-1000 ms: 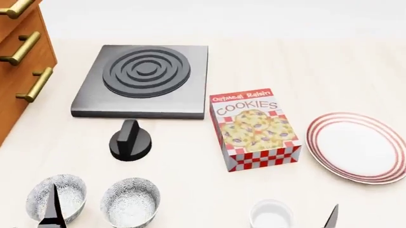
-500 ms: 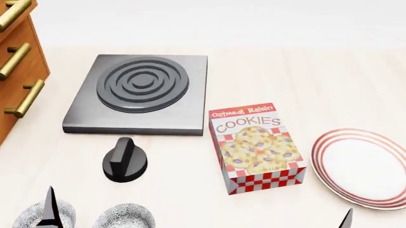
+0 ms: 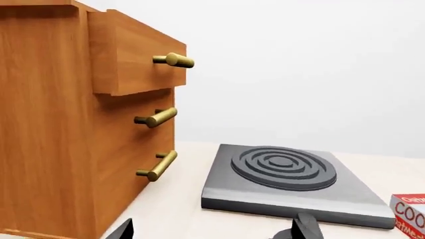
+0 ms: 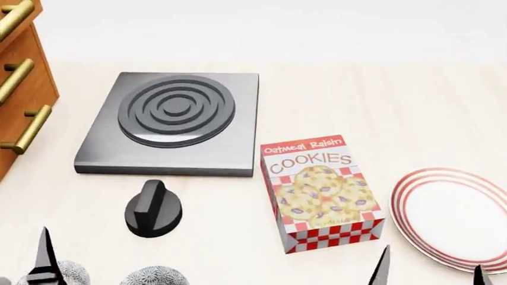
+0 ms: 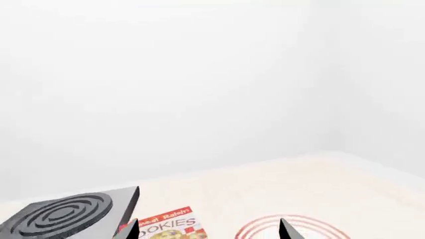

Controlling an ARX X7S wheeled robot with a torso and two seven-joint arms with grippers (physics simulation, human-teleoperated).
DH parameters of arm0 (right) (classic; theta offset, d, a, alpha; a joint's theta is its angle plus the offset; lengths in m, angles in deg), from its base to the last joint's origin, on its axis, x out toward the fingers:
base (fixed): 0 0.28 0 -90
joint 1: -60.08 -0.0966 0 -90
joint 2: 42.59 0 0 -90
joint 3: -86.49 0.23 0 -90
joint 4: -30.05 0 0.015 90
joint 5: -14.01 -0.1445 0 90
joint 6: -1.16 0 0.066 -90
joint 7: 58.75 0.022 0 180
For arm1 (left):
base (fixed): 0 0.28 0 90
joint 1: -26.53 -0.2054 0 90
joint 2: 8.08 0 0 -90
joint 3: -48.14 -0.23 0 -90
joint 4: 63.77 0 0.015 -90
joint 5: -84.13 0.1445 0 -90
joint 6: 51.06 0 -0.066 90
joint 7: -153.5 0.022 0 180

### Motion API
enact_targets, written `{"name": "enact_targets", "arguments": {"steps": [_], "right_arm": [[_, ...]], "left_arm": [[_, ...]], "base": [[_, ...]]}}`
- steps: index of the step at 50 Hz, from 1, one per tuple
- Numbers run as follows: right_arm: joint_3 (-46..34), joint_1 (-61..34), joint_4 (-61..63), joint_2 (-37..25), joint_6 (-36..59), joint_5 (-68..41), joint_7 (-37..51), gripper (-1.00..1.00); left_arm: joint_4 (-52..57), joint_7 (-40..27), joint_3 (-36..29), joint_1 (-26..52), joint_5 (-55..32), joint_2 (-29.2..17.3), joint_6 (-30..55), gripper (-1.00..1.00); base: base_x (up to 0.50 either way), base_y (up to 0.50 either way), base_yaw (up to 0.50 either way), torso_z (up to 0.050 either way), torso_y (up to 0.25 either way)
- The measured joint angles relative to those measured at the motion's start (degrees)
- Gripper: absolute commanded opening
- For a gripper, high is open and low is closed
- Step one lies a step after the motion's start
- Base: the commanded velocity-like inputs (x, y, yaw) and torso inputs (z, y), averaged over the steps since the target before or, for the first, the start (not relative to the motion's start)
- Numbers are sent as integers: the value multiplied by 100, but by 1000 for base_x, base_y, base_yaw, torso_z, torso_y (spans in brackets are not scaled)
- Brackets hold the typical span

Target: Pick the akita bowl from table center and place it on the plate.

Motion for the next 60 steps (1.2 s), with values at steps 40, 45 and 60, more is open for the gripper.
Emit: {"name": "enact_targets", "arguments": {"steps": [40,45,60], "right_arm": [[-1299,-3314,-1526,-212,4193,-3137,-490,100],[-1402,-3569,-1794,-132,4481,-3333,-487,100],[-1638,-4161,-2629,85,4874,-3592,-573,100]], "left_arm": [[-218,-353,639,143,-268,-300,-41,100],[-238,-370,669,128,-299,-308,-64,100],[-284,-408,748,81,-400,-333,-123,100]], "base": [[0,0,0,0,0],[0,0,0,0,0],[0,0,0,0,0]]}}
